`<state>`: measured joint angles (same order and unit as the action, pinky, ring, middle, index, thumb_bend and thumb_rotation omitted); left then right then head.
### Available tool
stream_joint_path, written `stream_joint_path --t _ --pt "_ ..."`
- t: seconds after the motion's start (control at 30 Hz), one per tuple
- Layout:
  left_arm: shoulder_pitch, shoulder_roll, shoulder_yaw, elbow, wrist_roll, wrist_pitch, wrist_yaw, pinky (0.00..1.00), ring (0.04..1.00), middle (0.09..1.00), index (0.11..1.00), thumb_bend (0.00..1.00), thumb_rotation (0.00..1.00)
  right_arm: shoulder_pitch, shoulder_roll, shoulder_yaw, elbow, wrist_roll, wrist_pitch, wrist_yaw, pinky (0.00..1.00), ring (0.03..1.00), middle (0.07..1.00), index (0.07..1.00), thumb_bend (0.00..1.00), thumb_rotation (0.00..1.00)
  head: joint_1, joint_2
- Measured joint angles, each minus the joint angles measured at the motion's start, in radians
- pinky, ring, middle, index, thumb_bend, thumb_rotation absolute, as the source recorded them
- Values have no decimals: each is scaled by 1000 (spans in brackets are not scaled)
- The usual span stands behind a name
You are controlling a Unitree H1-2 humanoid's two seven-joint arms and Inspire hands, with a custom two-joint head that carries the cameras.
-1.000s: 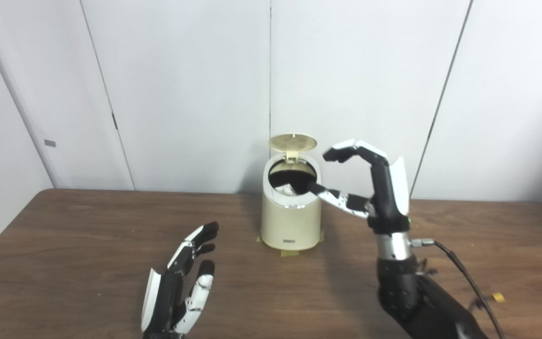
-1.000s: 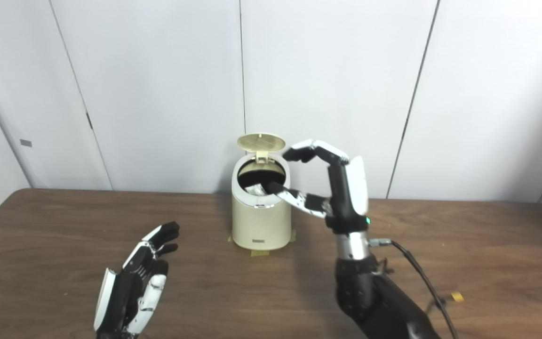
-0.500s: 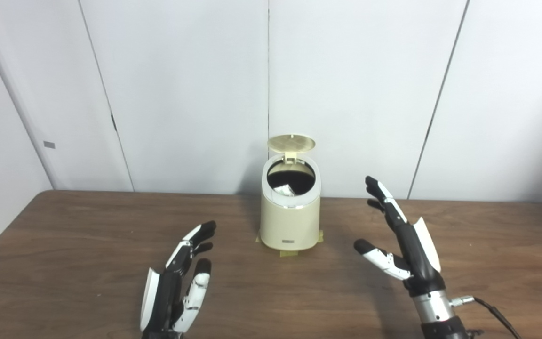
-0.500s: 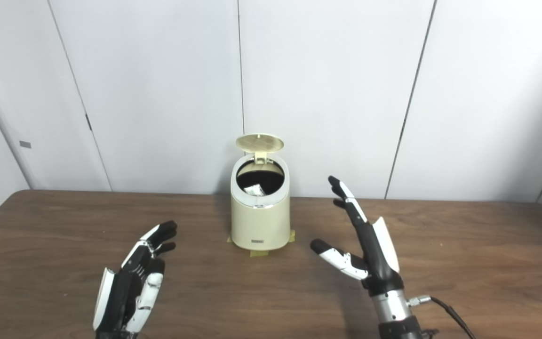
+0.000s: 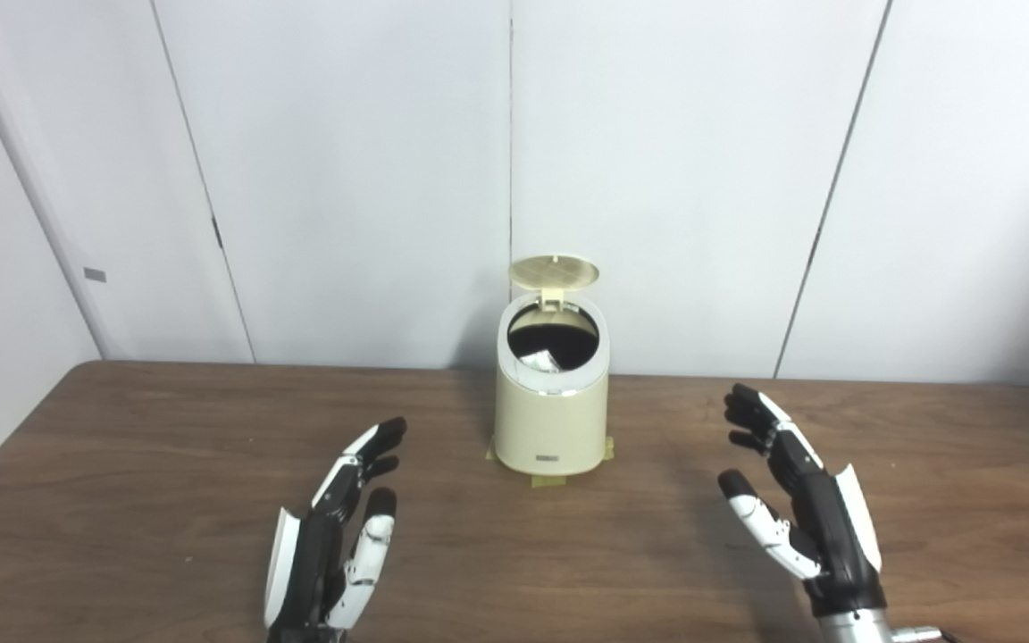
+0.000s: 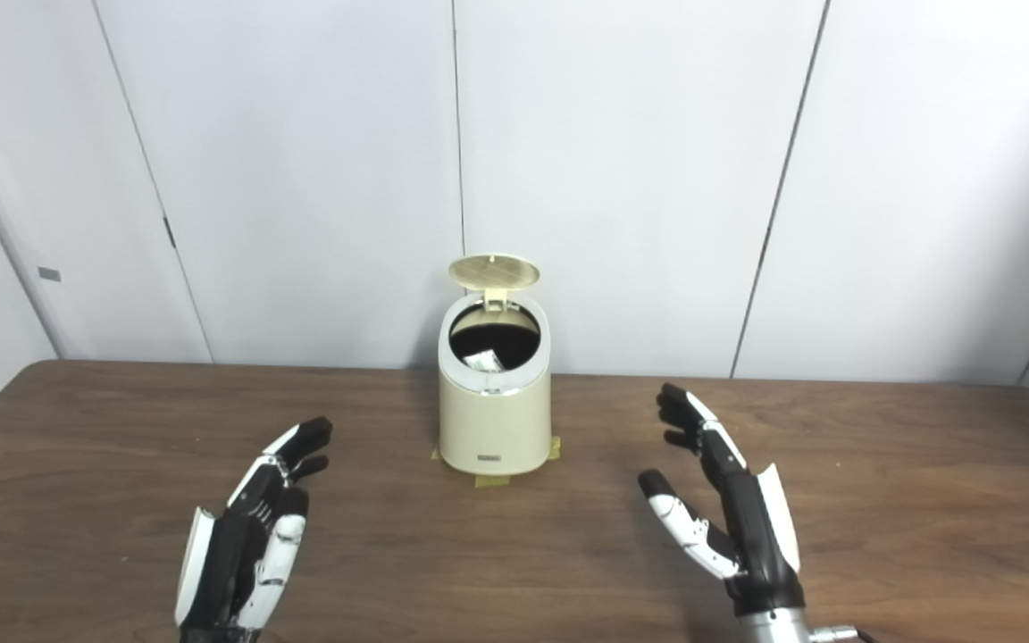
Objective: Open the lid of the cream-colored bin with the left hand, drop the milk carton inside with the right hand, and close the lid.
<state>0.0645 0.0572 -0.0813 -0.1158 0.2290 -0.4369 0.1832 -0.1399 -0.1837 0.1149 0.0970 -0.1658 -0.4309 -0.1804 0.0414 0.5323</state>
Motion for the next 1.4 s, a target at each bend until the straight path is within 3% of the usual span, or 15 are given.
stream_joint_path --t 0.13,0.3,0.47,0.6,0.73,0.83,1.0,1.1,1.27,1.4 --pt "1 0 6 0 -2 0 -1 791 855 855 838 323 769 8 14 -18 -8 -3 0 16 735 802 813 811 290 585 -2 5" --pt "-8 9 17 -19 -16 46 -30 835 859 836 822 492 822 6 21 -25 -6 2 -1 33 719 803 817 809 286 545 -6 -2" --pt "-49 50 17 -99 45 215 -126 896 907 853 836 605 907 4 21 -29 -1 8 -1 61 723 810 824 807 297 512 -2 0" --pt "-178 74 35 -176 127 345 -162 990 963 891 876 663 957 5 27 -37 1 47 2 83 718 817 831 809 309 508 -2 0" --pt "-318 82 30 -233 182 504 -220 1000 984 900 881 720 979 4 34 -39 1 64 10 106 715 819 837 817 300 507 2 0" --pt "-416 104 -18 -241 302 624 -294 1000 974 890 869 815 998 4 36 -42 1 66 12 116 718 821 842 822 313 526 3 3" --pt "-575 151 -103 -234 500 743 -408 1000 984 920 876 926 1000 6 38 -46 0 63 13 129 716 819 841 823 306 513 -2 5" --pt "-642 152 -147 -208 589 784 -457 1000 988 893 881 940 1000 6 41 -48 0 63 13 130 725 823 843 825 302 496 -12 0" --pt "-691 149 -208 -146 685 839 -543 1000 1000 922 913 921 1000 6 47 -50 -2 61 13 130 736 827 840 827 321 492 -14 0" --pt "-707 128 -224 -106 726 863 -554 1000 1000 921 912 916 1000 10 57 -52 -8 66 13 136 743 830 840 828 340 483 -9 0"
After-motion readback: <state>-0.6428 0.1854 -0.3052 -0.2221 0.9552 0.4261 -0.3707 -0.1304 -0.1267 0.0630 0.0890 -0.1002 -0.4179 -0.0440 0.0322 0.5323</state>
